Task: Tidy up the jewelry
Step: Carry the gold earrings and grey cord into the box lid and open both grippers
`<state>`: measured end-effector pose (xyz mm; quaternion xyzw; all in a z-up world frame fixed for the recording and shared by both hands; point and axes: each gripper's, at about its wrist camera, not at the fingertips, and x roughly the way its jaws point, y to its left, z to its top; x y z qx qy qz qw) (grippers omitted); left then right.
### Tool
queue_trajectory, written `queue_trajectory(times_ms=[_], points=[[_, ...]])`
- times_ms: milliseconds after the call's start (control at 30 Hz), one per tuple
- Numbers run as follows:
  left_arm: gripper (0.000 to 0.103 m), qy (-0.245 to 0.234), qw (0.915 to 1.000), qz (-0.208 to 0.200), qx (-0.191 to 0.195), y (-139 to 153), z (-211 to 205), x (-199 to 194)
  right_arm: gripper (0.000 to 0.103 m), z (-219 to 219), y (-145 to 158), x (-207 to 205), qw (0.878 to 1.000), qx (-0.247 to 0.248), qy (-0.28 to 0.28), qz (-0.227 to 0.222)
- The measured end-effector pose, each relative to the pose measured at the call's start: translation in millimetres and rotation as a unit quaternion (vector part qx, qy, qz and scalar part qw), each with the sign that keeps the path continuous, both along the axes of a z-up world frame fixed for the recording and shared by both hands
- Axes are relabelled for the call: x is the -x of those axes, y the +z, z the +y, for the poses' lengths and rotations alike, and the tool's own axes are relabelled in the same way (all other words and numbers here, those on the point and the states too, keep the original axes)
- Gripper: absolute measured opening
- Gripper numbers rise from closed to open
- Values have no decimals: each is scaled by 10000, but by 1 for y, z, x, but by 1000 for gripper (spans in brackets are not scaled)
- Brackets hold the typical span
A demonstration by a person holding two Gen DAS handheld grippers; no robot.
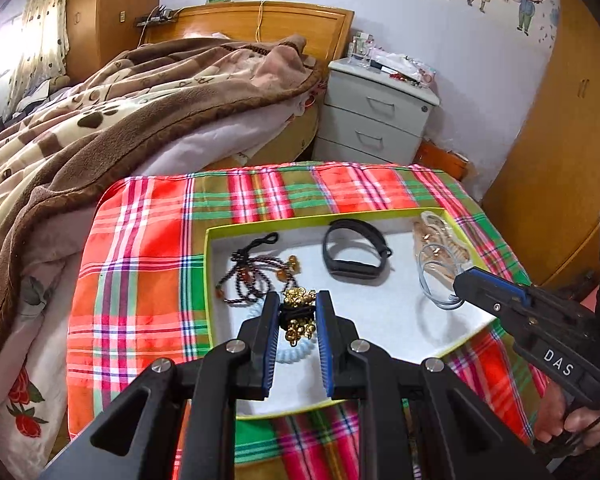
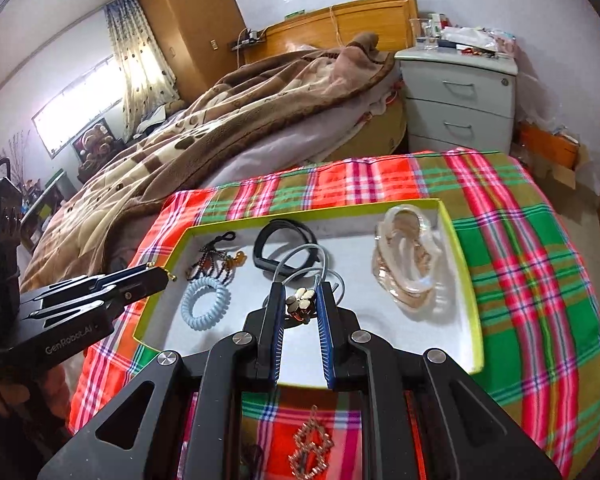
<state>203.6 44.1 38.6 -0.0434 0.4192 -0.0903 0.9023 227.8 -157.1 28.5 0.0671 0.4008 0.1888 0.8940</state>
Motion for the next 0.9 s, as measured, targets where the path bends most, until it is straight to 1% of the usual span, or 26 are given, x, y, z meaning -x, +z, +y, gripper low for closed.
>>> queue_trajectory(times_ms=[200,433,733,900], points=[[19,81,9998,151,-99,-13,11,-4,16,16,-9,-3,9995,-125,245,124],[19,86,9996,281,19,-24,14,-5,16,32,-22,-8,9982,-111,489,338],[19,120,9987,487,-40,-38,15,-8,16,41,-35,-9,9968,48,610,508],[19,79,9986,525,-46,-44,13,-6,16,46,-41,-10,9963,185,595,592]])
